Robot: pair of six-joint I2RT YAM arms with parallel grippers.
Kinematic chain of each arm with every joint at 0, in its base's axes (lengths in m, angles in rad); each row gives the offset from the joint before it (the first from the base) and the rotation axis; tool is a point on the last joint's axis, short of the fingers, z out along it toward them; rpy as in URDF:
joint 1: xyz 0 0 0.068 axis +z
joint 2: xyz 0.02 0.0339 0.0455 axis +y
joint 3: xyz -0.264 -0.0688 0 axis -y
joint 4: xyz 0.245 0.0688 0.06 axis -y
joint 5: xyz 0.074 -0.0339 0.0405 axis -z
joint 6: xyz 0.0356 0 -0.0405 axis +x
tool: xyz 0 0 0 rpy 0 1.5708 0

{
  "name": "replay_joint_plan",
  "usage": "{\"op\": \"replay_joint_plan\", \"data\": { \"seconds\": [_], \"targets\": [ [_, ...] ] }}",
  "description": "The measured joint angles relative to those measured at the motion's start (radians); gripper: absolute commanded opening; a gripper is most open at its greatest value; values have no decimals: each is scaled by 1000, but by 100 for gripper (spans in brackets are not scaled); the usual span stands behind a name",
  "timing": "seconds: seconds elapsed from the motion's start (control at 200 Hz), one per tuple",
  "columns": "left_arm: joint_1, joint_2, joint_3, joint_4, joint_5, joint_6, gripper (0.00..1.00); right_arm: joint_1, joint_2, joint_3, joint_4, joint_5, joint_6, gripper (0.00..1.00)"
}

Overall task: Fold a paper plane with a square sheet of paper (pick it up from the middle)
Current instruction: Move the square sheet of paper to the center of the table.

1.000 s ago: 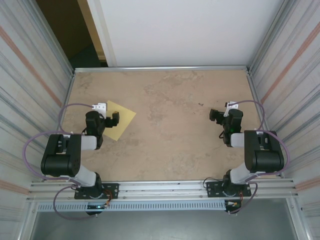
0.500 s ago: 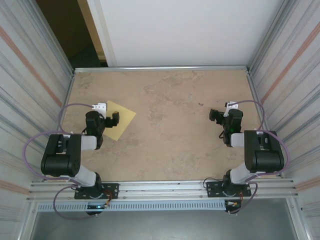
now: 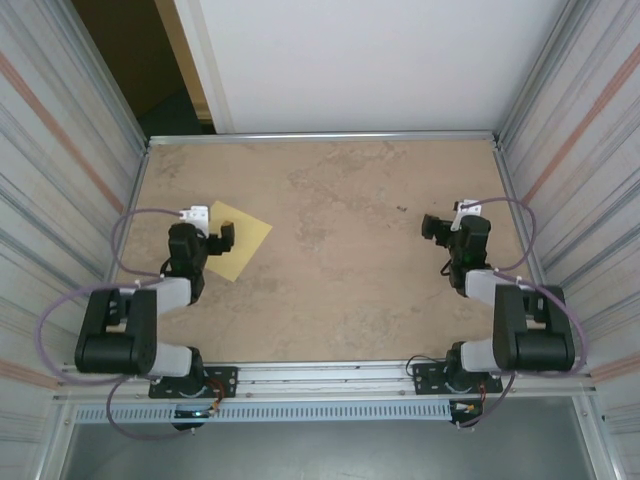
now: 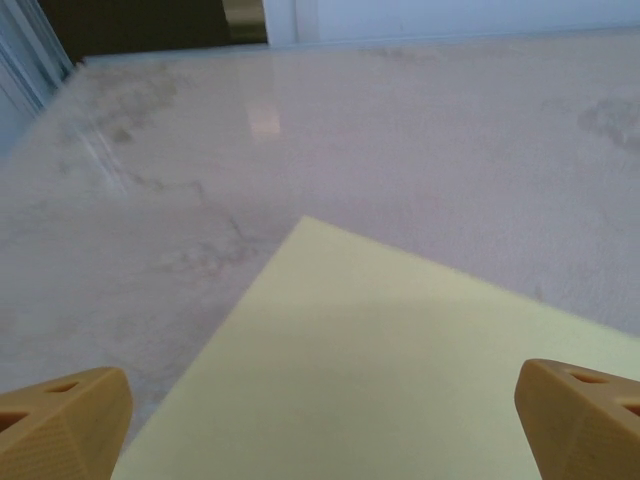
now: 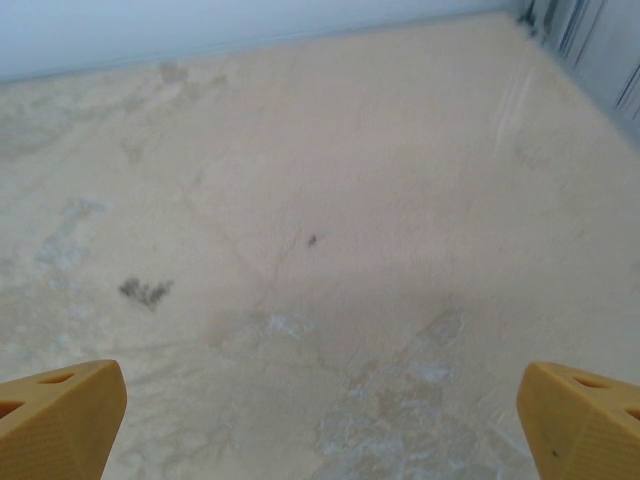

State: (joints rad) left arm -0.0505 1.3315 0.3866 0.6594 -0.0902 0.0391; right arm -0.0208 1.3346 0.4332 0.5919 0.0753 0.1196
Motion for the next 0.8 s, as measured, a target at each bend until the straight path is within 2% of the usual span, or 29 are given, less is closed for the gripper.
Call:
{"op": "replay_joint_plan", "data": {
  "seconds": [0.15,0.301,0.481,0.626,0.802],
  "targets": [
    [-11,-149,88,-163,-42,-97,99,31,-98,163,-221,24,53,99],
    [-11,-159,260,-381,-35,-256,99,90,-100,341,-409,18,164,99],
    [-11,-46,451,-616,71,-436,99,193,24,530,-620,-50,302,99],
    [-10,75,474,-724,155,-529,99,276,173,663,-738,-112,378,99],
    [20,236,509,-814,223,-595,99,344,292,715,-790,-183,449,99]
  ]
}}
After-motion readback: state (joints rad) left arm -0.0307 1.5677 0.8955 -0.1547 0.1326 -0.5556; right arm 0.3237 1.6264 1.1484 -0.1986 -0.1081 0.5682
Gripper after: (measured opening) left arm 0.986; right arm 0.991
